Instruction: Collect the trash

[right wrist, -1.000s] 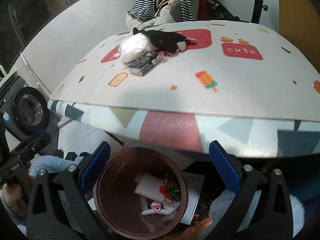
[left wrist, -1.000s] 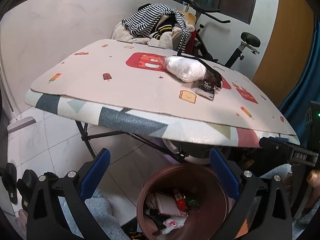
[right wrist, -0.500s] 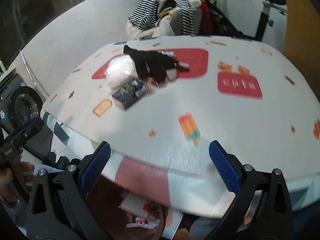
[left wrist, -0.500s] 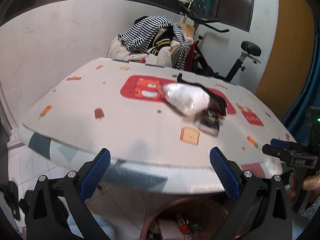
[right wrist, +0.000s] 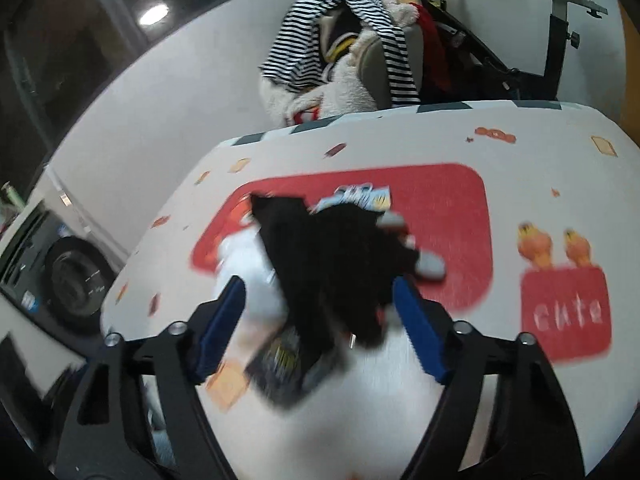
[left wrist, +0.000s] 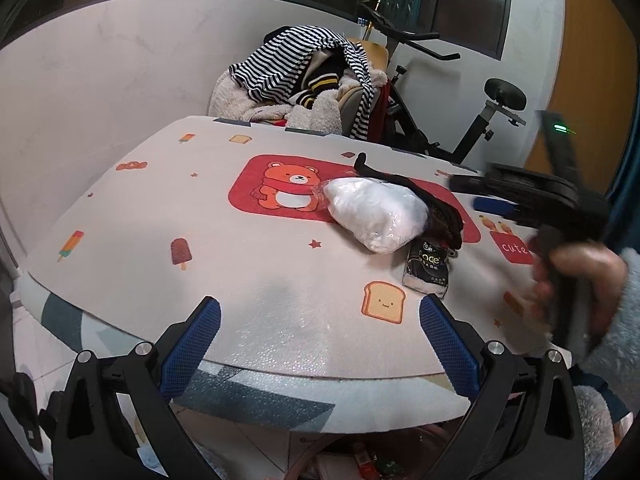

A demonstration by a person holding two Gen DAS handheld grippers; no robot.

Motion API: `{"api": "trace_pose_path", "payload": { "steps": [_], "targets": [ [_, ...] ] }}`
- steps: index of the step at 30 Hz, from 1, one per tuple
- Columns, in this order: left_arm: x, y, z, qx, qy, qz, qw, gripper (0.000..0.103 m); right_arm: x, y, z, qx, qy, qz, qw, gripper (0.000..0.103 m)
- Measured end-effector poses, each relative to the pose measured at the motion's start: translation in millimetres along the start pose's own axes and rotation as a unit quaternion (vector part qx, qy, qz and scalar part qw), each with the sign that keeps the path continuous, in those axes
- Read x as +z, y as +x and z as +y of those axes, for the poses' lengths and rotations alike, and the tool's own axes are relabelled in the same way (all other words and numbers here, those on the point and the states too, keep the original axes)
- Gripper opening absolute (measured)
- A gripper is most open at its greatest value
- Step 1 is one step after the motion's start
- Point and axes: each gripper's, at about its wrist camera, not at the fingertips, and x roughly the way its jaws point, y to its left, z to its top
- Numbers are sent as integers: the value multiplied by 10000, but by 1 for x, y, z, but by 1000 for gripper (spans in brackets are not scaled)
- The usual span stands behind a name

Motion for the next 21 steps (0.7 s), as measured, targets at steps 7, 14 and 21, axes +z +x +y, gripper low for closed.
{"api": "trace_pose_path", "payload": {
  "steps": [7, 14, 21],
  "targets": [
    [5, 3, 1, -35, -13, 30, 10000, 97, 21, 53, 8, -475, 9, 446, 9979, 52],
    [9, -1, -7, -10, 112, 10, 9999, 97, 25, 10, 12, -387, -32, -4, 9992, 5],
    [10, -13, -25, -133, 169, -58, 9998, 97, 25, -67, 1, -66, 6, -822, 9966, 5]
  ]
}}
